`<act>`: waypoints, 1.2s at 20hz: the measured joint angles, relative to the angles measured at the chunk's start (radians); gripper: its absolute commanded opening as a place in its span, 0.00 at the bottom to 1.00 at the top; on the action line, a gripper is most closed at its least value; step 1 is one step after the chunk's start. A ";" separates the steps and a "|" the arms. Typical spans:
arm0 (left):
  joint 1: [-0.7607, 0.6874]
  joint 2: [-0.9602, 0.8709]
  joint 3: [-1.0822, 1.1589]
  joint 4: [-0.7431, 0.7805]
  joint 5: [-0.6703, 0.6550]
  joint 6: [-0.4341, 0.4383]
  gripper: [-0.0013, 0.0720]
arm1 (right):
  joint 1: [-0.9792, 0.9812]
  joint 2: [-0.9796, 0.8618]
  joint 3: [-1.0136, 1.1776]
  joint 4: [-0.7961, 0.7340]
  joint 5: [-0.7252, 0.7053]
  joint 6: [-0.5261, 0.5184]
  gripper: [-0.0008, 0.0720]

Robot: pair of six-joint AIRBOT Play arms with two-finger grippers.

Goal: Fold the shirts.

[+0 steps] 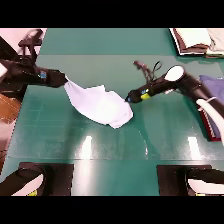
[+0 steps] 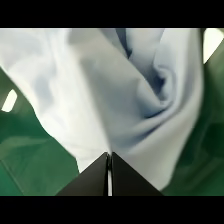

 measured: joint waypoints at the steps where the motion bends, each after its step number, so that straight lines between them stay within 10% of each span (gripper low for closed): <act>1: 0.000 0.022 0.035 -0.002 0.000 -0.002 0.05 | -0.011 0.036 0.026 -0.016 0.001 -0.001 0.03; 14: -0.002 0.163 0.749 -0.089 0.066 -0.021 0.04 | -0.060 0.469 0.447 -0.174 0.011 0.122 0.03; 24: -0.001 -0.224 0.705 -0.027 -0.028 -0.017 0.05 | -0.024 0.124 0.511 -0.320 0.130 0.280 0.03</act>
